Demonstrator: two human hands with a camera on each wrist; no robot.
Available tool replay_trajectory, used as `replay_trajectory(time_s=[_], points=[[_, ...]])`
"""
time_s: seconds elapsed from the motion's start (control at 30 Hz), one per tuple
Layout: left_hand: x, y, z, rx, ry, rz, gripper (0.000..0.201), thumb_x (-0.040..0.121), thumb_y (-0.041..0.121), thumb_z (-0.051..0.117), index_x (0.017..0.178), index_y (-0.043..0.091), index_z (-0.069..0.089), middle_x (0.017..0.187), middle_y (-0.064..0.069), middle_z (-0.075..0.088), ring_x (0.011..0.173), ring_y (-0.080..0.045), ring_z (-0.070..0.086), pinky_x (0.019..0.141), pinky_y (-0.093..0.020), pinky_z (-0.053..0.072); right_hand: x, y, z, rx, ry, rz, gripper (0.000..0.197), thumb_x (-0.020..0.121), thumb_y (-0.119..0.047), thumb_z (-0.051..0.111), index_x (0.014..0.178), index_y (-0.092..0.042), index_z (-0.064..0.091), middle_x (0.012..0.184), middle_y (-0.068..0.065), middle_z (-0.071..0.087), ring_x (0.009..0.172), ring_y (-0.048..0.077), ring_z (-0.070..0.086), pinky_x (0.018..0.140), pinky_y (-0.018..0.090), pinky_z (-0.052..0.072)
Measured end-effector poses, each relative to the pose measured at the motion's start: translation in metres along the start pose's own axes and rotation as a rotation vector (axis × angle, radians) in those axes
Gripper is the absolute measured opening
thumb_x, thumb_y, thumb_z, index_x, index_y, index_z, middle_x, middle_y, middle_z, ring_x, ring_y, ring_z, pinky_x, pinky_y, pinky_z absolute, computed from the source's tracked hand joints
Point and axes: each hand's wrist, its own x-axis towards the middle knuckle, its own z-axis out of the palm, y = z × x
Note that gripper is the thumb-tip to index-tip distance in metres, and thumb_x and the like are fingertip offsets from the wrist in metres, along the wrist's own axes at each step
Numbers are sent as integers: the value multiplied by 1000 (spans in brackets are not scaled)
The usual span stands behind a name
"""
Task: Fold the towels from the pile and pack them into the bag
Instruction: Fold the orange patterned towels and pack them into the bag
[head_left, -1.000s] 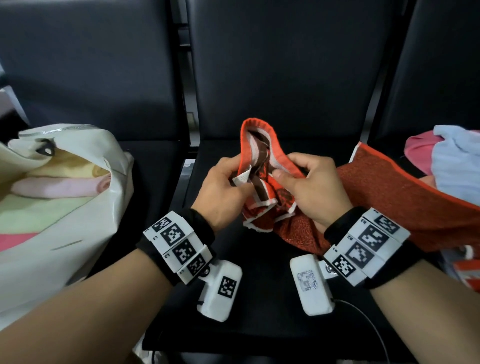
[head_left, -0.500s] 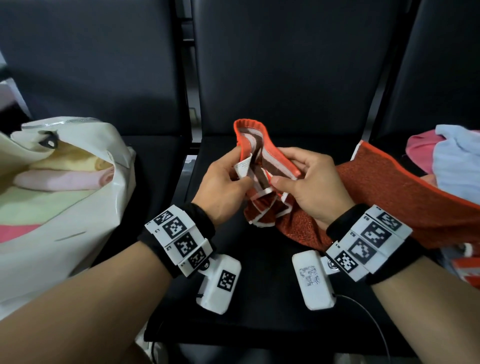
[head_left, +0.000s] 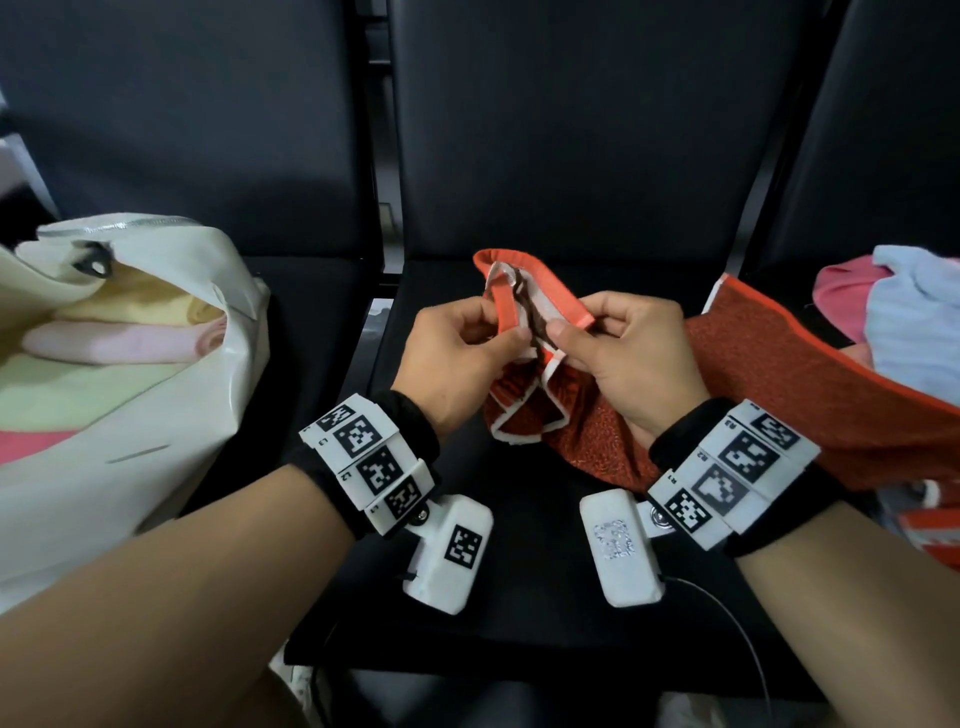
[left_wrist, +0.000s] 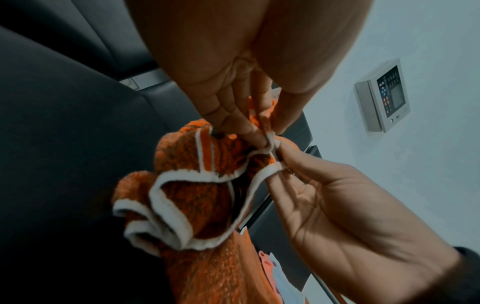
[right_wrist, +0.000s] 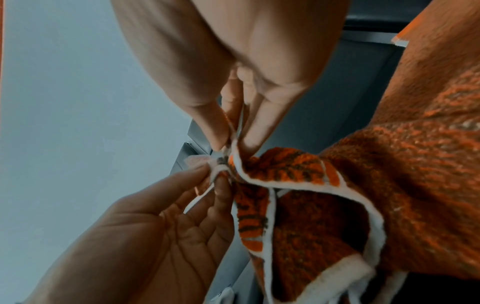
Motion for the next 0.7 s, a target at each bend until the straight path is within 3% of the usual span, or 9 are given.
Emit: replay_trajectory(time_s=[0.13, 0.23, 0.3, 0.37, 0.47, 0.6, 0.7], points=[[-1, 0, 1, 31, -1, 26, 11, 93, 15, 73, 83, 18, 75, 85, -2, 76, 71, -9, 70, 65, -20, 52, -2, -2, 1, -49, 5, -55, 9, 87, -17, 77, 83, -25, 77, 85, -2, 78, 85, 15, 75, 82, 40, 59], [1, -2, 3, 25, 53, 19, 8, 90, 21, 75, 82, 20, 76, 98, -4, 75, 76, -15, 72, 70, -28, 56, -2, -3, 1, -70, 27, -105, 11, 89, -16, 76, 84, -25, 77, 85, -3, 77, 84, 14, 75, 81, 37, 59], [1, -1, 3, 25, 69, 17, 11, 91, 24, 74, 80, 20, 76, 90, -3, 75, 73, -16, 71, 72, -33, 57, -2, -4, 0, -85, 67, -137, 10, 89, -16, 76, 86, -25, 78, 85, -4, 77, 84, 14, 75, 81, 39, 60], [0, 1, 4, 16, 47, 19, 15, 94, 19, 71, 79, 17, 74, 76, -2, 72, 66, -11, 65, 68, -29, 53, -2, -3, -1, -96, 96, -143, 7, 88, -19, 77, 88, -25, 79, 84, -5, 78, 81, 13, 75, 78, 39, 60], [-2, 4, 3, 3, -4, 14, 18, 96, 16, 68, 80, 11, 73, 70, 0, 69, 61, -8, 60, 63, -22, 50, -2, -4, 0, -124, 92, -157, 7, 87, -25, 79, 93, -23, 80, 85, -7, 78, 82, 11, 75, 79, 41, 61], [-4, 7, 2, -23, -42, -15, 15, 96, 16, 69, 85, 7, 75, 74, -4, 74, 61, -9, 62, 63, -21, 51, -6, -5, 4, -173, 57, -155, 7, 90, -24, 76, 95, -25, 80, 68, -14, 71, 57, 3, 64, 57, 22, 50], [-6, 9, 3, -15, -39, -34, 9, 95, 12, 70, 91, 5, 73, 73, -3, 74, 59, -9, 63, 62, -22, 52, -8, -5, 6, -204, 17, -145, 10, 92, -21, 72, 99, -25, 79, 66, -10, 69, 53, 6, 63, 53, 18, 46]])
